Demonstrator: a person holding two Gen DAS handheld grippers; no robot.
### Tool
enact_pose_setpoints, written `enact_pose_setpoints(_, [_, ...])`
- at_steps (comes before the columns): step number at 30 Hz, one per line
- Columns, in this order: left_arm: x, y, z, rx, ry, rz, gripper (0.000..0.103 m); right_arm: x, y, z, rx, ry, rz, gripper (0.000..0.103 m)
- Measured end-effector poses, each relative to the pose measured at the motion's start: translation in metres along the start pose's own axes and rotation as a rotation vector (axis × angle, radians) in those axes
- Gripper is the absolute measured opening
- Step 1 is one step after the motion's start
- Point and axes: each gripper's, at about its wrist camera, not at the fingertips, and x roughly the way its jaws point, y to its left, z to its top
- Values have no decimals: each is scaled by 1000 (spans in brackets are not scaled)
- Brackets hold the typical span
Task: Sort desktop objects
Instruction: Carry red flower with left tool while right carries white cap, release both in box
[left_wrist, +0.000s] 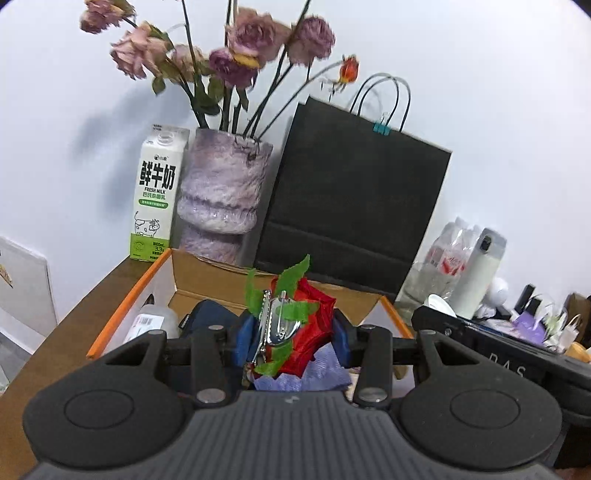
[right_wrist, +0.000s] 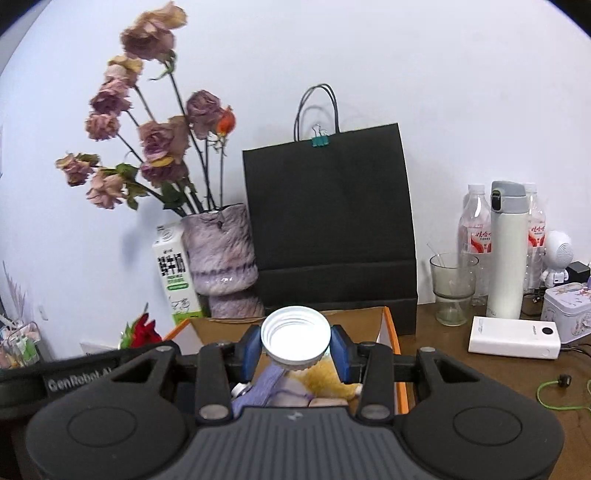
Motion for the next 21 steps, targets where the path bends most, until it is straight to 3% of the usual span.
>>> enact_pose_setpoints(10, [52, 16, -6, 61, 69, 59, 45, 60, -10, -12, -66, 112, -34, 39])
enact_pose_setpoints(12, [56, 19, -7, 52, 83, 73, 58, 65, -11, -15, -75, 129, -35, 39])
enact_pose_setpoints(13, [56, 20, -7, 42, 81, 82, 83, 67, -11, -16, -80, 141, -36, 39])
enact_pose_setpoints(14, [54, 21, -8, 32, 68, 95, 101, 69, -11, -17, -81, 153, -37, 43])
enact_pose_setpoints(15, [52, 21, -7, 25, 48, 119, 103, 70, -11, -18, -77, 164, -42, 61])
enact_pose_setpoints(16, [49, 21, -6, 24, 29, 134, 103, 70, -11, -18, -76, 163, -67, 67])
enact_pose_setpoints(18, [46, 22, -2, 19, 21, 135, 103, 68, -11, -18, -88, 154, -93, 103])
enact_pose_setpoints(21, [44, 24, 1, 2, 22, 138, 103, 64, -11, -15, -79, 152, -80, 103])
